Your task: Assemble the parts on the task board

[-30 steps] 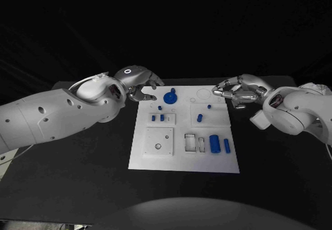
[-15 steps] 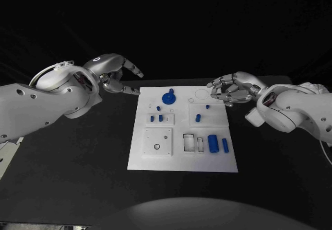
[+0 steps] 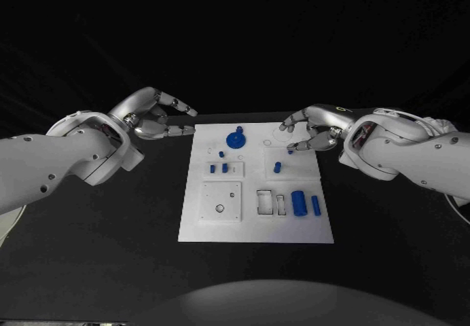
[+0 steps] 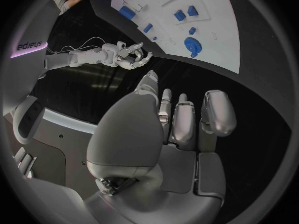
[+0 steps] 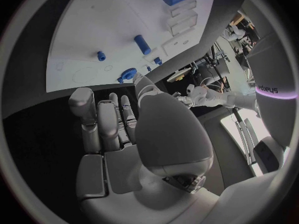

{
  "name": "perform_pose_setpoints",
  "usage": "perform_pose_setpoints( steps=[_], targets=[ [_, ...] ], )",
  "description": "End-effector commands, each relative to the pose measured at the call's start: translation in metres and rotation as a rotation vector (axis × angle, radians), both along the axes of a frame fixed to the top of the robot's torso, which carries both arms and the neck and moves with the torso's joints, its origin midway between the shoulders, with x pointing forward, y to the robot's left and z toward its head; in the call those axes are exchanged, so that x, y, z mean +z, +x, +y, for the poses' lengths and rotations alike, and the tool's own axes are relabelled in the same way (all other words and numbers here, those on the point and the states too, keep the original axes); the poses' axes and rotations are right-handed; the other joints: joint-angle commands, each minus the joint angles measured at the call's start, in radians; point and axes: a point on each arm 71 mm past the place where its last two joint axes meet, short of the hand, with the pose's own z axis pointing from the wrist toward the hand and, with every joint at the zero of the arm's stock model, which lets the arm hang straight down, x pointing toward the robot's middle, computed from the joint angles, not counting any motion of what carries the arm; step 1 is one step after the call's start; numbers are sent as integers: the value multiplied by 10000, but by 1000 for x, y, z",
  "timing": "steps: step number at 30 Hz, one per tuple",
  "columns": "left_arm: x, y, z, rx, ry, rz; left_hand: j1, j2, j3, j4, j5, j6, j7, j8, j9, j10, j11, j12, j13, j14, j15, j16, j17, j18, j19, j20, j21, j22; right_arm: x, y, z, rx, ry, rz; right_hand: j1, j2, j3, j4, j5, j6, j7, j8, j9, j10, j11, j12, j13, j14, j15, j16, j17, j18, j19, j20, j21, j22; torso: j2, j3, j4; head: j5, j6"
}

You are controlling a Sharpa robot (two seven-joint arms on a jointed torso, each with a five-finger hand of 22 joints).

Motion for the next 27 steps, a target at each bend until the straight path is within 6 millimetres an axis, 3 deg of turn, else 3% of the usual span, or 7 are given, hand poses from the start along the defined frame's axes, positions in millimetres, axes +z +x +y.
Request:
perform_pose_setpoints(
  steps=[1, 3, 9, 13, 15, 20, 27],
  targets=[
    [2, -1, -1, -94, -806, 24, 93, 5, -14, -31, 52, -8, 90, -55, -18, -3, -41, 121, -15, -16, -6, 0, -53, 147, 32, 28, -14, 1611, 5, 0, 1, 32, -1374, -1364, -350, -180, -143, 193, -505, 102, -53, -96, 14, 177, -6, 59, -78, -319, -10, -320, -506, 159, -207, 11, -379, 496, 11, -12, -9, 28, -1],
    [2, -2, -1, -83, -823, 40, 97, 24, -14, -32, 55, 3, 113, -62, -25, 17, -44, 177, -14, -36, -7, -22, -95, 152, 20, 27, -39, 1605, 7, -1, 3, 129, -1507, -1512, -393, -255, -107, 281, -401, 156, -82, -146, 21, 269, -32, 79, -142, -219, -36, -259, -518, 139, -70, -7, -314, 521, 11, -18, -3, 2, -1],
    [2, -2, -2, -91, -857, 43, 144, 65, -10, -38, 87, 27, 200, -88, -47, 56, -61, 342, -18, -86, -15, -64, -176, 165, -19, 22, -114, 1586, 9, -2, 8, 524, -2409, -1493, 159, -159, 328, -252, 2232, 664, -192, -136, 173, 696, -240, -24, -445, 626, -276, 470, 162, -91, 992, -218, 770, 928, 4, -25, -16, -22, -1],
    [2, -2, -3, -140, -877, 28, 206, 94, 3, -47, 143, 37, 203, -107, -63, 74, -46, 448, -24, -96, -10, -58, -178, 162, -20, 22, -98, 1590, 6, -1, 11, 685, -3041, -1171, 202, -253, 655, -440, 3132, 808, -287, -200, 282, 940, -387, -202, -659, 797, -401, 633, 278, -158, 1298, -360, 1093, 1087, 11, -6, -11, 4, -1],
    [2, -2, -4, -162, -880, 28, 248, 113, 13, -50, 194, 39, 196, -122, -74, 69, -32, 504, -33, -91, -3, -39, -156, 158, -16, 24, -83, 1594, 5, 0, 11, 701, -3170, -1104, 137, -279, 706, -440, 3126, 830, -300, -220, 306, 1016, -394, -226, -696, 803, -408, 640, 262, -166, 1332, -376, 1121, 1110, 11, -3, -9, 35, -1],
    [1, -1, -5, -208, -887, 12, 619, 201, 104, -69, 557, 59, 324, -174, -120, 19, -58, 751, -82, -106, -12, -22, -178, 162, -27, 23, -90, 1592, 2, 2, 9, 664, -3279, -1113, -215, -326, 749, -362, 2381, 920, -394, -311, 395, 1242, -410, -284, -790, 807, -412, 667, 200, -171, 1355, -390, 1074, 1149, 8, -20, -26, 48, -1],
    [0, -2, -3, -190, -860, 78, 812, 250, 133, -75, 761, 64, 403, -202, -152, -22, -76, 931, -121, -108, -23, 2, -173, 163, -31, 15, -90, 1591, -3, 4, 7, 628, -3341, -1035, -261, -341, 979, -445, 2835, 1417, -355, -288, 529, 1428, -428, -340, -873, 792, -430, 716, 157, -172, 1371, -404, 1028, 1191, 6, -13, -28, -15, -1]
  ],
)
